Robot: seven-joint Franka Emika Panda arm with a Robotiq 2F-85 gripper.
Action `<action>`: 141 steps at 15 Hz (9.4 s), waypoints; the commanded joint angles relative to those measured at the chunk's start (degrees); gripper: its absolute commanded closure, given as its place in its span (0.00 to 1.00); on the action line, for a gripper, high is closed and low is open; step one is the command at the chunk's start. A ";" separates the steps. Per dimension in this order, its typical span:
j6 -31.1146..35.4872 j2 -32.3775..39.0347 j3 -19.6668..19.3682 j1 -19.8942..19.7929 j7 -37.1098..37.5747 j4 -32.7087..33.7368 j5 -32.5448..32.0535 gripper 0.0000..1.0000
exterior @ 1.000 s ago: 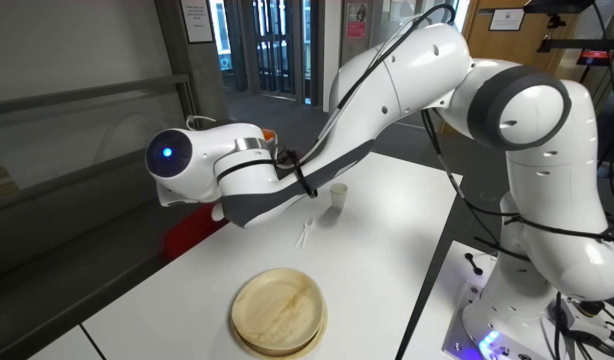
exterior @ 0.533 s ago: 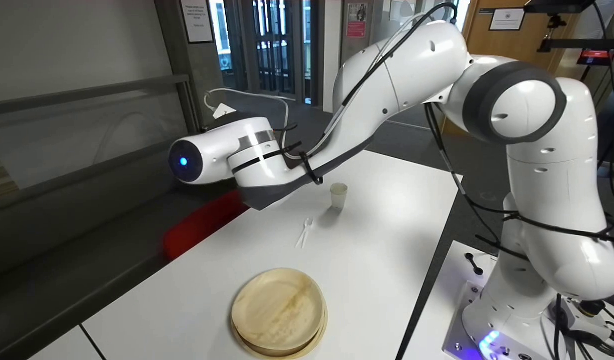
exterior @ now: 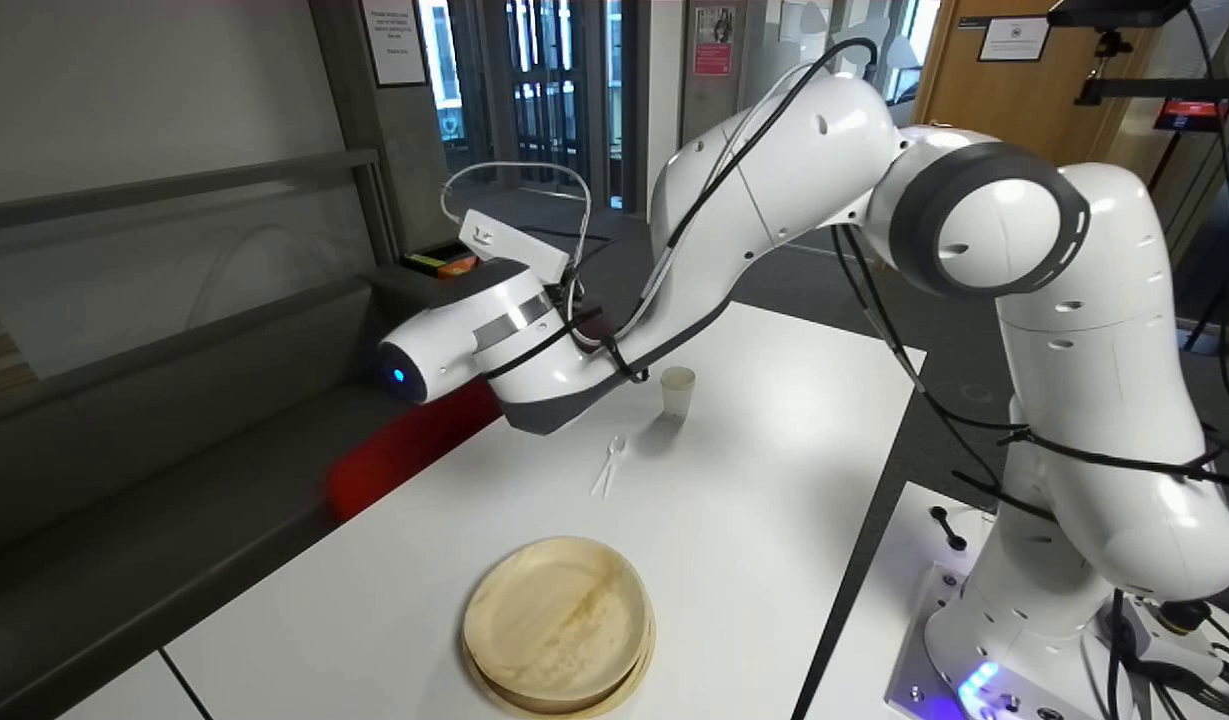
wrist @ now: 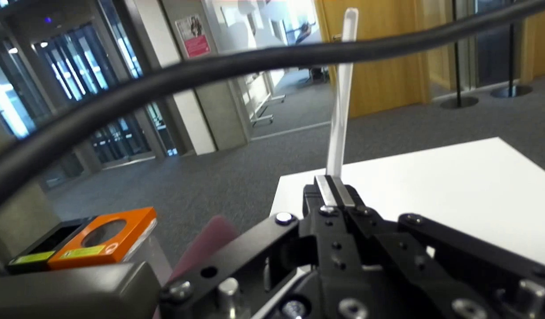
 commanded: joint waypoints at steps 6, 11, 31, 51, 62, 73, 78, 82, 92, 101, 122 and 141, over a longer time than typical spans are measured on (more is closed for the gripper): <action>-24.02 13.56 -0.85 2.83 -2.42 3.75 -10.70 1.00; -23.66 16.11 4.41 1.71 -6.14 6.45 -7.74 1.00; 9.20 10.34 11.13 -7.63 -8.26 11.60 34.29 1.00; 27.71 6.43 5.44 -23.76 -22.10 7.21 89.76 1.00; 36.51 8.04 -1.96 -14.47 -12.53 5.10 61.75 1.00; 52.41 10.93 3.68 -22.11 -37.21 1.02 69.91 1.00; 49.96 12.95 3.49 -23.08 -45.73 2.54 73.40 1.00; 49.05 14.84 3.95 -23.61 -49.84 3.83 74.84 1.00; 46.34 18.58 2.88 -22.95 -52.58 7.53 76.48 1.00; 44.12 19.68 2.90 -23.17 -52.09 9.56 77.60 0.40; 40.28 18.81 3.69 -21.18 -54.54 6.21 76.35 0.00; 38.98 22.43 3.23 -21.70 -53.97 8.88 77.09 0.00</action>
